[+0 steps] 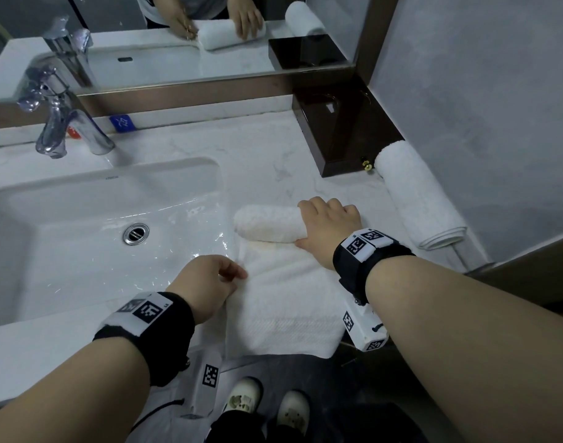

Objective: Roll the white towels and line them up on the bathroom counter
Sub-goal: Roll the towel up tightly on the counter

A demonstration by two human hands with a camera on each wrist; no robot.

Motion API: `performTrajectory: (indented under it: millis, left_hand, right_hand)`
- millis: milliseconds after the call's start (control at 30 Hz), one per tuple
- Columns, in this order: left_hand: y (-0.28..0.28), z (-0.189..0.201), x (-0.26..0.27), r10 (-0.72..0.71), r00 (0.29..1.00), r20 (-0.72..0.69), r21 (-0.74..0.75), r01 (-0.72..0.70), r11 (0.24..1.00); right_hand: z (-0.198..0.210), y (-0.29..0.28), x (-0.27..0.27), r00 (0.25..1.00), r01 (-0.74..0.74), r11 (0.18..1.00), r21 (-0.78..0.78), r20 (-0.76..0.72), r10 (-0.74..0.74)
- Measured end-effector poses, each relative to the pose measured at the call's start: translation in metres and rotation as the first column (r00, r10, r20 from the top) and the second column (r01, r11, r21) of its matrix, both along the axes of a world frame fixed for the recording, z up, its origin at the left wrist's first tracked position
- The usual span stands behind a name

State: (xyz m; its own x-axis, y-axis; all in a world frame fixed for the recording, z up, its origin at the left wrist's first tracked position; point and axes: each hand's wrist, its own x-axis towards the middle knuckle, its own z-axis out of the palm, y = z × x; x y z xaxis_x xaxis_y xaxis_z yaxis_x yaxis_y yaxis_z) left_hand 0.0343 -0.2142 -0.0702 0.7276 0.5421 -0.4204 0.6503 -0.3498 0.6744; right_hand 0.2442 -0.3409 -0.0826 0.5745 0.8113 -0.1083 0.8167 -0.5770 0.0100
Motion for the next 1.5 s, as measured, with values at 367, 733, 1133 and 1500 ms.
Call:
performTrajectory:
  millis: [367, 733, 1133, 1500]
  left_hand:
    - [0.004, 0.003, 0.024, 0.032, 0.996, 0.089, -0.136, -0.019, 0.991]
    - [0.002, -0.004, 0.026, 0.116, 0.990, 0.083, -0.027, -0.114, 0.993]
    - [0.007, -0.014, 0.032, 0.080, 0.992, 0.094, 0.176, -0.096, 0.980]
    - [0.006, -0.015, 0.040, 0.016, 0.994, 0.105, 0.201, -0.037, 0.979]
  right_hand:
    - [-0.003, 0.001, -0.001, 1.000, 0.004, 1.000, -0.009, 0.028, -0.004]
    - [-0.001, 0.001, 0.000, 1.000, 0.000, 1.000, -0.014, 0.016, 0.000]
    - [-0.001, 0.002, 0.003, 1.000, 0.018, 1.000, 0.006, -0.009, -0.018]
    - [-0.001, 0.002, 0.002, 1.000, 0.019, 1.000, 0.022, -0.004, -0.019]
